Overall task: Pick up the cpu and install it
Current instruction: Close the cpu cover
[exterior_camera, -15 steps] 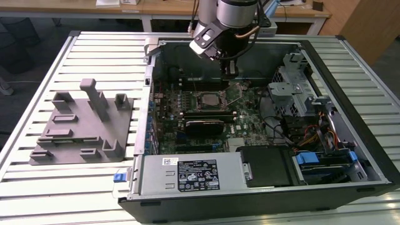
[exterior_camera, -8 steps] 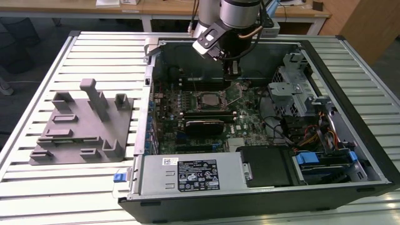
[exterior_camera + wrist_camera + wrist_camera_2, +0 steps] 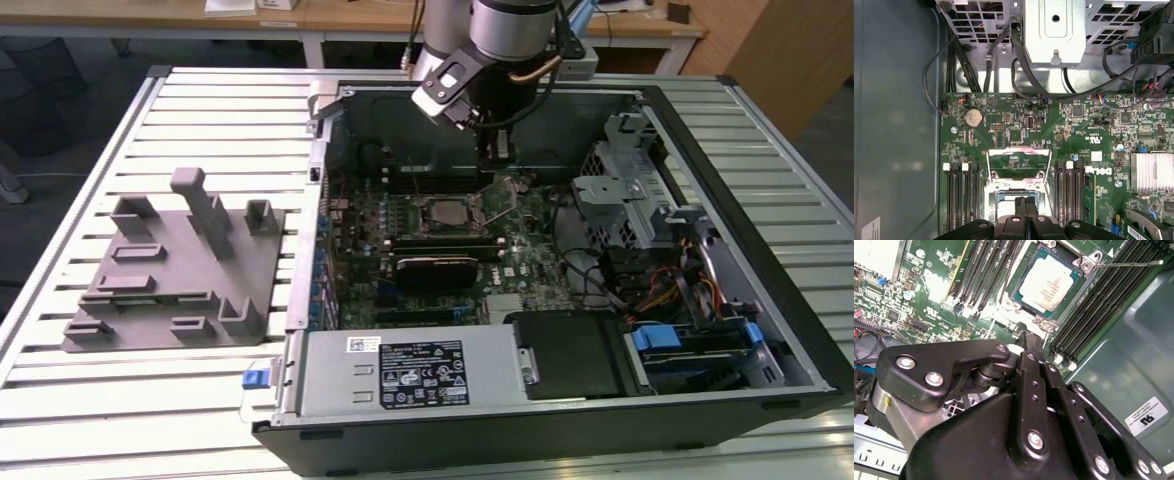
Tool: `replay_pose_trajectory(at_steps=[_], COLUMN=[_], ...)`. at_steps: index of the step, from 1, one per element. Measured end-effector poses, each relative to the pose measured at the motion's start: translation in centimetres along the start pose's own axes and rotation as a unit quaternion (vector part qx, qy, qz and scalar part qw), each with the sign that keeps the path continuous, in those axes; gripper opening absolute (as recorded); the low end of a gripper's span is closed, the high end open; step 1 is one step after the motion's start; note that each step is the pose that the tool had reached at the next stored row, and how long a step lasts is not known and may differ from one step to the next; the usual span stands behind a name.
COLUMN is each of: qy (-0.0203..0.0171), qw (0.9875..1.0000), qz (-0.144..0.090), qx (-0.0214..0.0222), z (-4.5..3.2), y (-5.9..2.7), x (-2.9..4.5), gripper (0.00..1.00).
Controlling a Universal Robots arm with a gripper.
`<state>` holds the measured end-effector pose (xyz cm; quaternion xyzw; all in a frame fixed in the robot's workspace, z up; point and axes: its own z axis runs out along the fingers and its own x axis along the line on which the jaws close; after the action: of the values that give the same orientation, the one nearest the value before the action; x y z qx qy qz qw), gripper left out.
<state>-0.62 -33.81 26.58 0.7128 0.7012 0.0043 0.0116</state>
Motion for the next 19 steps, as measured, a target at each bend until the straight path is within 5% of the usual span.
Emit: replay_pose_trajectory(at_steps=[19], qy=[0.0], qw=[1.0], qz=[-0.001], qx=[0.0], z=[0.23], y=[1.83], x=[0.03], gripper=[0.11])
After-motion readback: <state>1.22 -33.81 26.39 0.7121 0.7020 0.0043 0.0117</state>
